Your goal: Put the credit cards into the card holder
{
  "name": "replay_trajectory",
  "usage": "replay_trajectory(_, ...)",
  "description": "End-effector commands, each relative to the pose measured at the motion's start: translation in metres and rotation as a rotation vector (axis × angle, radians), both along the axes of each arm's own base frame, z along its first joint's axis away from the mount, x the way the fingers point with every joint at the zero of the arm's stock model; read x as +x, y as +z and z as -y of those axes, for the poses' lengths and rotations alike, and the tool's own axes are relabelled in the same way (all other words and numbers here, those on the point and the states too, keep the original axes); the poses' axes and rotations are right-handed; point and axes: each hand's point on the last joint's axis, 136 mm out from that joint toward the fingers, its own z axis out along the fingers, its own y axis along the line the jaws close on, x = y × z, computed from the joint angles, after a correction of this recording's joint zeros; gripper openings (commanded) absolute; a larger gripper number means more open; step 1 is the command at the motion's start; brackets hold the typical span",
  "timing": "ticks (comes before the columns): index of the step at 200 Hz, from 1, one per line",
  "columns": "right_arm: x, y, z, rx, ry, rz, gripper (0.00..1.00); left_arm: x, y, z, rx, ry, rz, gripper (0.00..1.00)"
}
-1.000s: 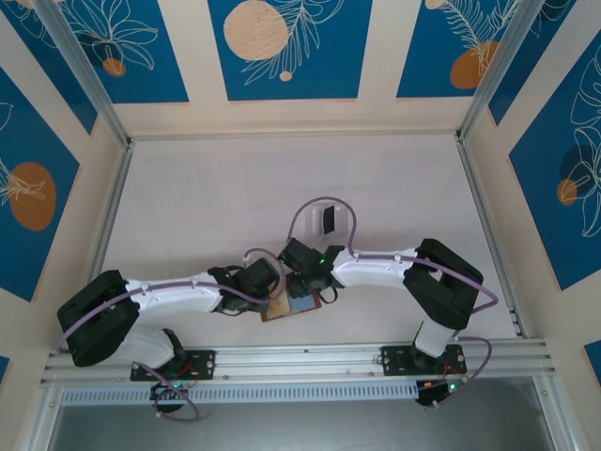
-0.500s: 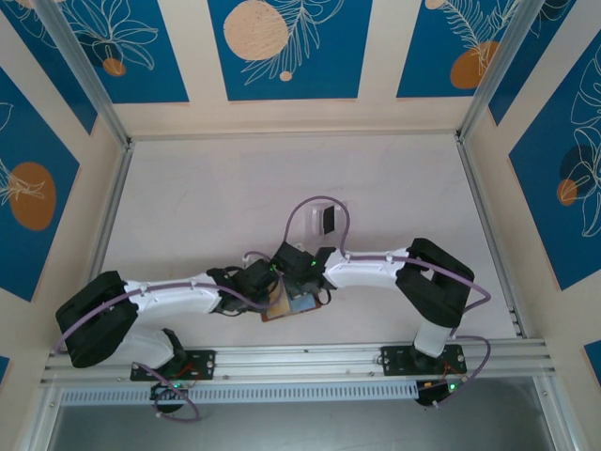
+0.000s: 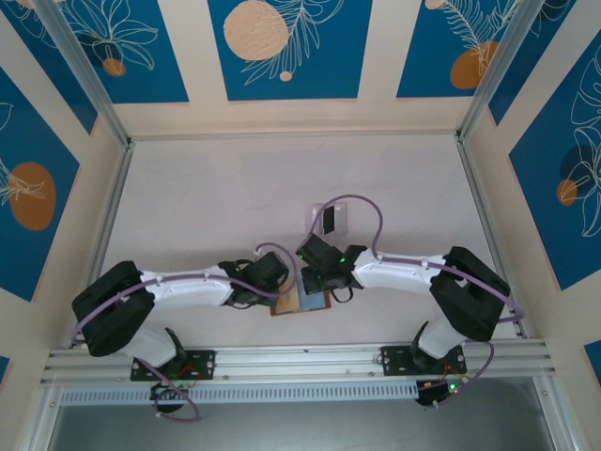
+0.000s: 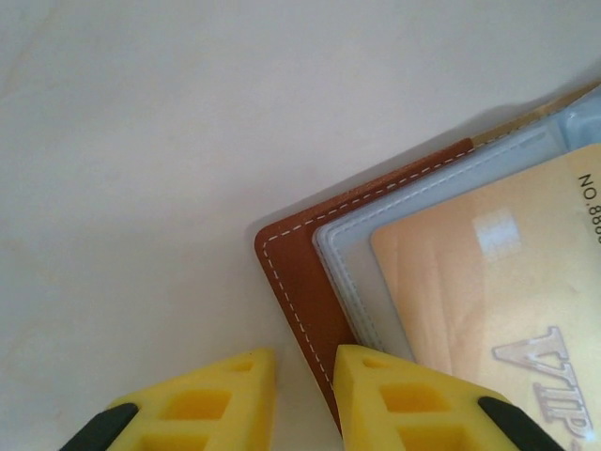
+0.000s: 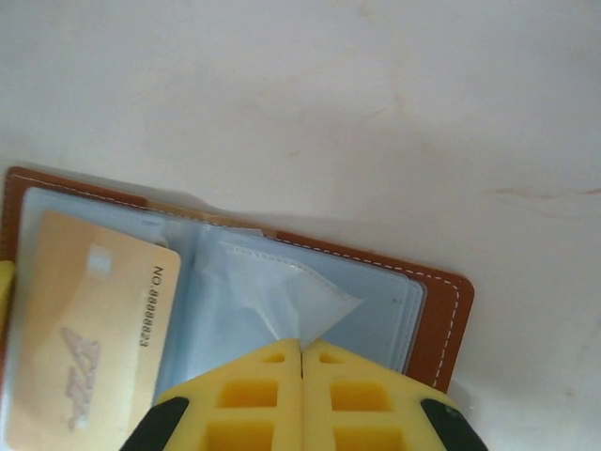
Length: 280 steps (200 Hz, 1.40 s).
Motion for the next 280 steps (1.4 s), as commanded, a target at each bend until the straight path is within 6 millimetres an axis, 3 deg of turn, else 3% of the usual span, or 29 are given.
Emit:
replay_trajectory(1, -0.004, 0.011, 0.002, 0.071, -0.016, -0.034, 0.00, 0.007, -0.003, 0.018, -0.046, -0.032, 0.003, 0.24)
replay_trajectory(65, -0.014, 0.026, -0.031, 0.261, -0.004, -0.145, 0.00, 0.006, -0.010, 0.030, -0.089, -0.031, -0.022, 0.24)
replay_trajectory(103, -0.018, 0.022, -0.052, 0.366, -0.010, -0.225, 0.13, 0.006, -0.004, 0.030, -0.114, -0.010, -0.013, 0.27)
replay_trajectory(157, -0.014, 0.023, -0.069, 0.501, -0.014, -0.304, 0.34, 0.005, 0.004, 0.001, -0.064, 0.071, 0.026, 0.35)
replay_trajectory(232, -0.010, 0.049, -0.056, 0.527, 0.019, -0.241, 0.40, -0.006, 0.018, -0.054, 0.007, 0.194, 0.052, 0.49)
replay_trajectory(280, -0.021, 0.042, -0.022, 0.462, -0.029, -0.227, 0.43, -0.005, 0.050, -0.032, -0.144, 0.084, 0.079, 0.58)
